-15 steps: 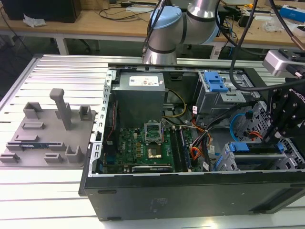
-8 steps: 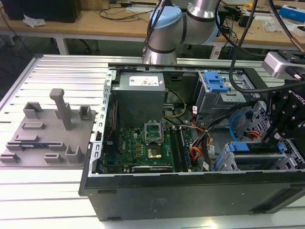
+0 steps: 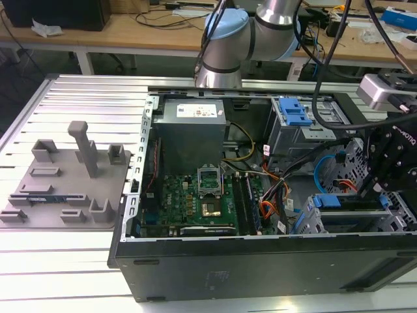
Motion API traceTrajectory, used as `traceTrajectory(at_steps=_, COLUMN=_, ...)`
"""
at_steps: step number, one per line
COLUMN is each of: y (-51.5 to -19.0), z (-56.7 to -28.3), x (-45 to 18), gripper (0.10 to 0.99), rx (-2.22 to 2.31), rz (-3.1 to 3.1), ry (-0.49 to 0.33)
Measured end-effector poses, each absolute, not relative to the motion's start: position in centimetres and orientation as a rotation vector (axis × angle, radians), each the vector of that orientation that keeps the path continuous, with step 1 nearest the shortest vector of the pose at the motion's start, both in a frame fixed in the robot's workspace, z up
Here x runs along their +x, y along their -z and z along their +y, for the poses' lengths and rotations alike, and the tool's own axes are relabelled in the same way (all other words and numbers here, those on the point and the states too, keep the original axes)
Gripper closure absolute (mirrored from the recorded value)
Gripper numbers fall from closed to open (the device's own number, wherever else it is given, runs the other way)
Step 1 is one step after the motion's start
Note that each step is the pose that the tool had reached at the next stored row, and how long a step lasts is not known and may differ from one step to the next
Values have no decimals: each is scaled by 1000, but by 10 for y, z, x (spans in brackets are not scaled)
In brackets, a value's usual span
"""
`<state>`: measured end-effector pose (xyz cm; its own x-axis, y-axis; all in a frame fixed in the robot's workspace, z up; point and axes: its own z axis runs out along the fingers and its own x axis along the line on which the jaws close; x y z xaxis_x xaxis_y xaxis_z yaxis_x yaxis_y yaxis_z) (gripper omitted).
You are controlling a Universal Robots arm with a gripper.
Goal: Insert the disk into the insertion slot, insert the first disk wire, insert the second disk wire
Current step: 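Insert the first disk wire, then insert the second disk wire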
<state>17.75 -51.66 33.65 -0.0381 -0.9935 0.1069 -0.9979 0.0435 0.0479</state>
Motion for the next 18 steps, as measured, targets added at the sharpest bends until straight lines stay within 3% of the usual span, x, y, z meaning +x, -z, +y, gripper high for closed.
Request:
traceTrajectory(at_steps=4, y=-334, z=-517, x=176, gripper=910, rx=2098, rz=-2187, ry=-59)
traceTrajectory(at_steps=10, y=-363, z=-517, x=176, gripper=663, rx=2098, rz=-2186, ry=-60)
traceTrajectory(at_steps=12, y=-377, z=-516, x=176, gripper=663, rx=2098, rz=-2186, ry=-60)
traceTrajectory(at_steps=18, y=-377, z=-516, x=176, gripper=663, rx=2097, rz=-2185, ry=-63)
